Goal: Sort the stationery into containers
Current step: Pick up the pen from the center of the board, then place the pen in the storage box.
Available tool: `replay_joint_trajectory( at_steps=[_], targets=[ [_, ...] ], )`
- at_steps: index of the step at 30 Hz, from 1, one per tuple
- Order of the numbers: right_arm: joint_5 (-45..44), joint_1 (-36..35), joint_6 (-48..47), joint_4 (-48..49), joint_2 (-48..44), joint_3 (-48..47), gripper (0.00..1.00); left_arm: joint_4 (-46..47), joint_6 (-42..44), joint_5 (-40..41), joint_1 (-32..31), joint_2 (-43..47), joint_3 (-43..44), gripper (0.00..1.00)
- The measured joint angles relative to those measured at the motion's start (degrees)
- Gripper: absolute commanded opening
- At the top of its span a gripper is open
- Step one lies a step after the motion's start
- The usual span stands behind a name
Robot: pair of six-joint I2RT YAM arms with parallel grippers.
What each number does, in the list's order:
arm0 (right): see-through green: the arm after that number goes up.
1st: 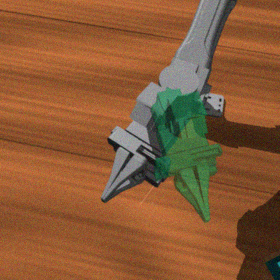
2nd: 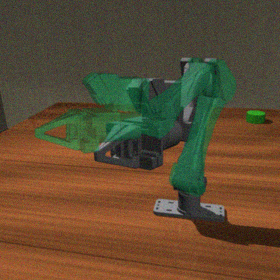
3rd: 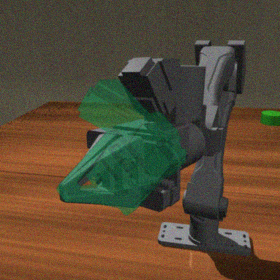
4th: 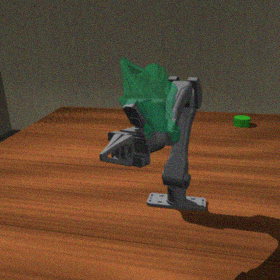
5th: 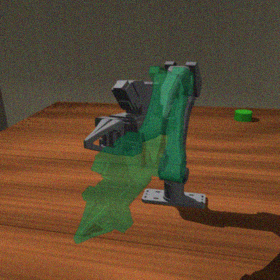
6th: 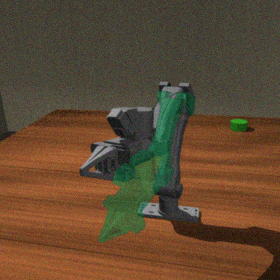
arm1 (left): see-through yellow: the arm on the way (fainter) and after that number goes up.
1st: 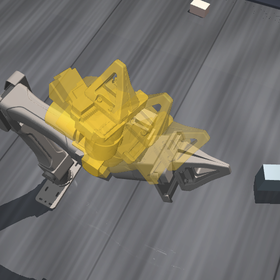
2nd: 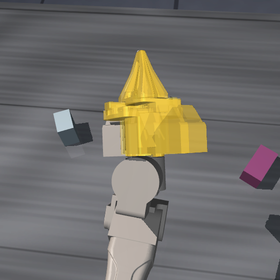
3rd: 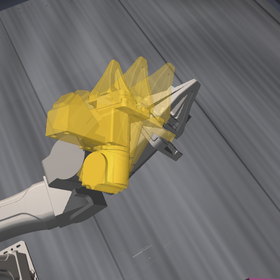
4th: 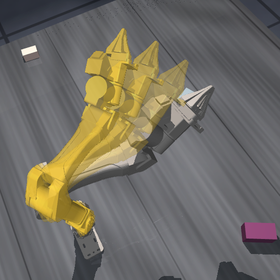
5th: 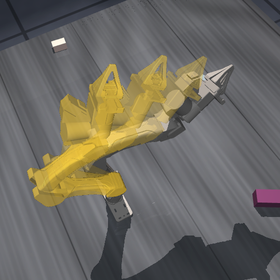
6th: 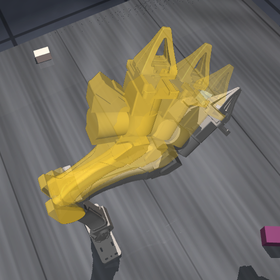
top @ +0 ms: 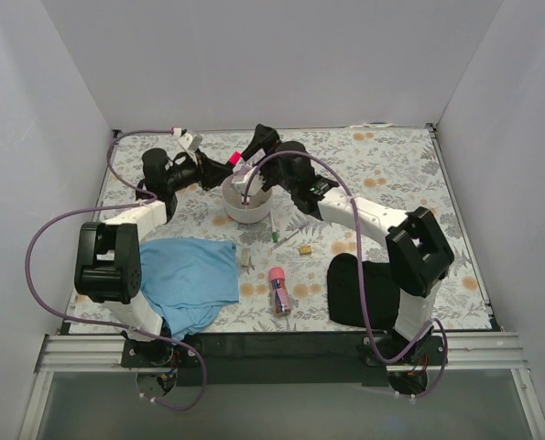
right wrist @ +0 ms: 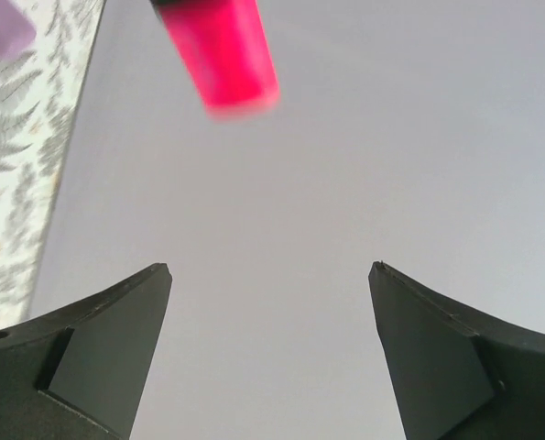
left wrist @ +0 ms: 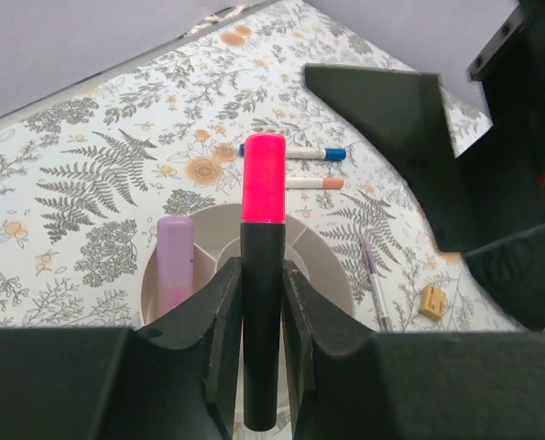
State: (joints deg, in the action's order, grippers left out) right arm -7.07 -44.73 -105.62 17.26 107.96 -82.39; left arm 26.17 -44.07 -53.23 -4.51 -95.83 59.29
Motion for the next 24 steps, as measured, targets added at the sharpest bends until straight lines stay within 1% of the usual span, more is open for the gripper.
replay_joint_trajectory(
  at_steps=[3, 4, 6, 9, 11, 16, 20, 24],
  targets=[
    [-2.7, 1.8, 7.8, -3.1, -4.9, 2.6, 0.98, 13.3, -5.4, 2.0, 0.5, -0.9, -7.2, 0.0],
    [-3.8, 2.4, 10.8, -4.7, -6.7, 3.0, 0.98, 16.9, -6.9, 2.3, 0.5, -1.7, -8.4, 0.0],
    [-6.0, 3.4, 16.5, -7.3, -10.0, 3.1, 0.98, 23.2, -9.7, 3.3, 0.5, -4.1, -8.7, 0.0],
    [-9.0, 3.5, 24.7, -10.1, -13.4, 3.1, 0.98, 29.5, -12.1, 4.0, 0.4, -7.5, -8.3, 0.0],
    [-10.8, 3.4, 28.9, -11.5, -14.0, 3.1, 0.98, 32.1, -13.3, 4.3, 0.4, -10.1, -7.1, 0.0],
    [-14.0, 3.4, 34.9, -15.5, -13.0, 3.1, 0.98, 35.6, -14.9, 4.6, 0.4, -16.8, -1.8, 0.0],
    [-15.3, 3.9, 36.8, -17.4, -12.1, 3.1, 0.98, 36.4, -16.5, 4.6, 0.4, -20.4, 1.3, 0.0],
    [-15.5, 5.0, 37.5, -17.6, -11.0, 3.1, 0.98, 36.5, -17.6, 4.4, 0.2, -21.4, 1.9, 0.0]
  ],
)
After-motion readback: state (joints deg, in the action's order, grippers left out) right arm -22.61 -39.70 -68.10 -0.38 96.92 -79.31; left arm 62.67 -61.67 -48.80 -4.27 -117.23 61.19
